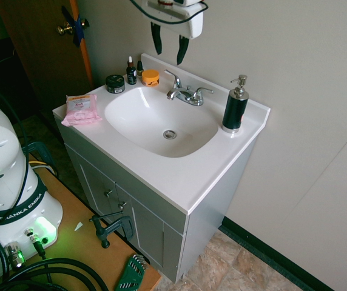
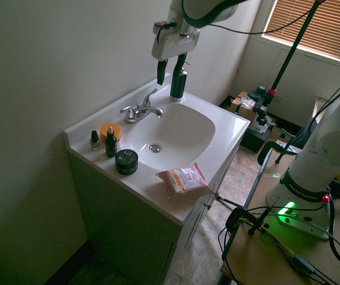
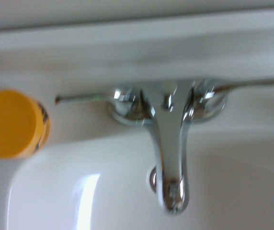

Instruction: Sanitize yourself

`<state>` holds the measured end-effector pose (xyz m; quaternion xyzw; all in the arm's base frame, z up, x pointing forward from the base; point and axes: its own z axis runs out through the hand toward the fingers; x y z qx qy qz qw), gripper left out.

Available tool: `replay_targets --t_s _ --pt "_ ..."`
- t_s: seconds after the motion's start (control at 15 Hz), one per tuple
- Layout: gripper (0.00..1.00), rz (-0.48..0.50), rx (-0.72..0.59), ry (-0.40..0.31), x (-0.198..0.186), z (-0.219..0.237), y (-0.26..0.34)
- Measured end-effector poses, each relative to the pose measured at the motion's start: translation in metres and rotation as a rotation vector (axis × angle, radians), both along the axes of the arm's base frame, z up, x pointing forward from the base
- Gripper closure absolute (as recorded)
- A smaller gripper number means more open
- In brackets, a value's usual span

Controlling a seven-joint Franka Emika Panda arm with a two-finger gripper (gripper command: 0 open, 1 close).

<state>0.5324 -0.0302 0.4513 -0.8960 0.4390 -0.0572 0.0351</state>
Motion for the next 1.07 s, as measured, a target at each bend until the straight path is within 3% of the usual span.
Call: replay_targets --t_s 0.4,1.07 --pt "1.00 -0.109 -0.007 -0.020 0.064 0.026 -0.070" --pt "1.00 -0.222 -0.011 -0.006 0.057 0.015 -0.157"
